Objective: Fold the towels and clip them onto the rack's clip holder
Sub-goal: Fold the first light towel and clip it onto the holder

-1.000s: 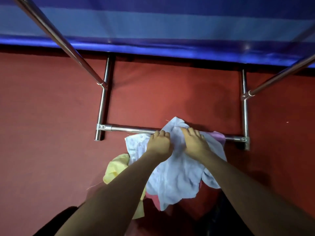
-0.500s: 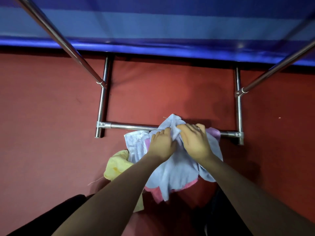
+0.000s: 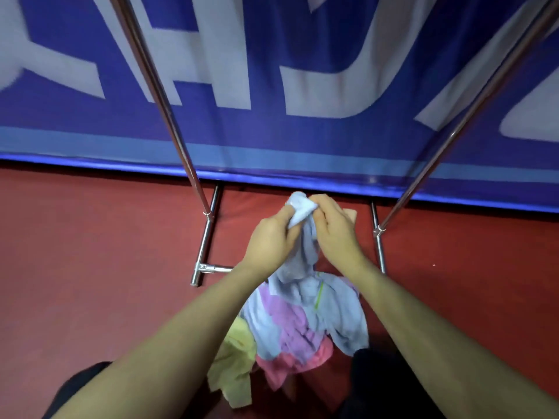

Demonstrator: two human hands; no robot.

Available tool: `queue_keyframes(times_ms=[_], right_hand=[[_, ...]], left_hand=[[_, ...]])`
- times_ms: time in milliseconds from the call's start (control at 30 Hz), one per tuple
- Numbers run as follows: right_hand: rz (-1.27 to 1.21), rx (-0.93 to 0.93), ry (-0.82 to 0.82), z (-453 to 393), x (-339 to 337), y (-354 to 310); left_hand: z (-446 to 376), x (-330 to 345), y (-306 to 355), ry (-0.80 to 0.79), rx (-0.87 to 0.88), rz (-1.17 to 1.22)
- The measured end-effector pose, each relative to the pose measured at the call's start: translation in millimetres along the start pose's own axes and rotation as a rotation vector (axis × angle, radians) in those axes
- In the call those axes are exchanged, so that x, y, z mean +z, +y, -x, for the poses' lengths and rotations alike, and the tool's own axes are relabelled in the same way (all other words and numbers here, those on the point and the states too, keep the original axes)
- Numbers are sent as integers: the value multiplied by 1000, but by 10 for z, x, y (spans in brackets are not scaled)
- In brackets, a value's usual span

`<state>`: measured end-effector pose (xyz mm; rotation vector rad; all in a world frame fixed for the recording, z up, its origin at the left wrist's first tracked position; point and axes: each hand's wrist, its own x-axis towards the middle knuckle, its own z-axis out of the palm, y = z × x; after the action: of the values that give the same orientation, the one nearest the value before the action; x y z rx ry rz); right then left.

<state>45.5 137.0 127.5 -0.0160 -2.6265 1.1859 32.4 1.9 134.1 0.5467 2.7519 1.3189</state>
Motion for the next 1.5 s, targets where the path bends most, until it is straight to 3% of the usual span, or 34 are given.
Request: queue_keyframes(times_ms=[167,333,433,533,700,800,900,1000,1200,1400,1500], right_hand=[[-5,7,-74,-50,-485,-488],[251,-51,-269,-18,-887,-800],[302,56,-92,22,-1025,-944],[-32,226,59,82,-1191,-1073],[-297,167,242,139,-1493,-1485],[-345,117,305,87,-1624,-1712],[-361,28,289,40,-1707,-1974],[-387,-74,230,16,-1755,-2253],[-337,-126,195,-13,-1883,-2400],[-296,53,21,119,-1831,-2092],[-326,98,84,213,-1774,-2034]], left_hand=[[8,-537,491,195,-18,117],[4,-957,1045,177,22,153],[27,-1150,1266,155,54,80],[68,-1288,1381,202,70,-13],[222,-1517,1545,266,38,96],[331,-1661,1675,219,166,65],[397,-1779,1822,166,386,-260],[350,-1787,1881,152,396,-532],[254,-1893,2087,312,241,-188],[129,-2177,2320,407,342,-192],[103,-2256,2366,398,354,-316]])
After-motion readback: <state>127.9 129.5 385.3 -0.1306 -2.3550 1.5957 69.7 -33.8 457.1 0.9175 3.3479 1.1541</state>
